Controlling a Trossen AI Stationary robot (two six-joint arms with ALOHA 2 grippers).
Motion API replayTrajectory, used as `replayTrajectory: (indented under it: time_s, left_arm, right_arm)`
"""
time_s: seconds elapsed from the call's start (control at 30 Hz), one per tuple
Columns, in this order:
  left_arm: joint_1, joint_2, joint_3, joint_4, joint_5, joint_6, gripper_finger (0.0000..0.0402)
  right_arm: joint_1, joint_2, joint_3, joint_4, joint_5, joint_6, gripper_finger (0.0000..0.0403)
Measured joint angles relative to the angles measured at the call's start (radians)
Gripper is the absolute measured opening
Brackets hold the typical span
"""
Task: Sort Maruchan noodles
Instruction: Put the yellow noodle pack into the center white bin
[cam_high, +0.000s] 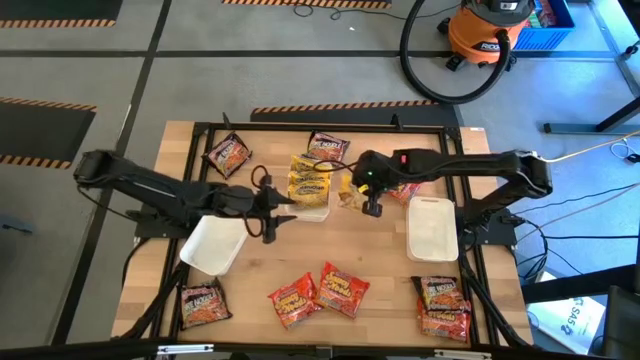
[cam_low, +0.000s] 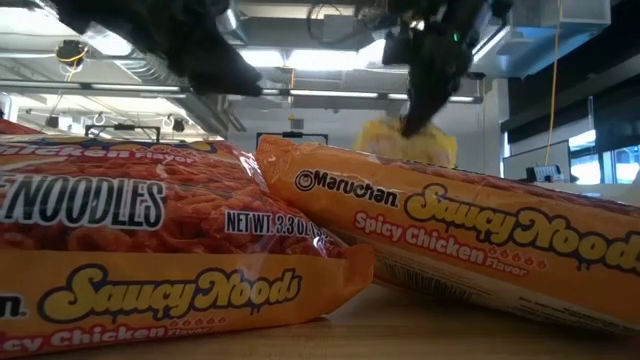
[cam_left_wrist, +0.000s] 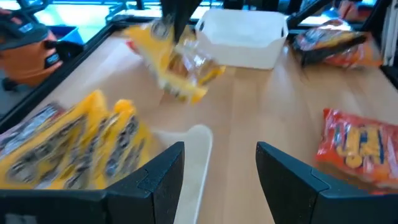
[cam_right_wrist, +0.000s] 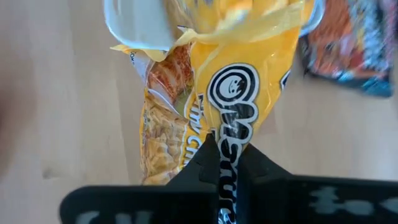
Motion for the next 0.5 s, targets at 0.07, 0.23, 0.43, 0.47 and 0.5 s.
replayTrajectory:
  time_s: [0.07,0.23,0.43,0.47,0.5]
  left_arm:
    - [0.000,-0.049,0.000,-0.090,-0.023,-0.002,0.0192]
    - [0.000,-0.096,0.000,-0.256,-0.049,-0.026,0.0192]
    - [-0.019,-0.085,-0.069,-0.174,-0.039,-0.024,0.0192]
    - [-0.028,-0.085,-0.093,-0.139,-0.031,-0.020,0.0192]
    - [-0.039,-0.089,-0.120,-0.111,-0.031,-0.019,0.0192]
  right_arm:
    - [0.015,0.000,0.055,-0.028,0.002,0.008,0.0000]
    - [0.054,0.012,0.158,-0.020,0.019,0.025,0.0000]
    - [0.086,0.069,0.265,-0.010,0.125,0.019,0.0000]
    - [0.094,0.084,0.282,-0.009,0.135,0.011,0.0000]
    - [0.099,0.099,0.300,-0.007,0.142,0.002,0.0000]
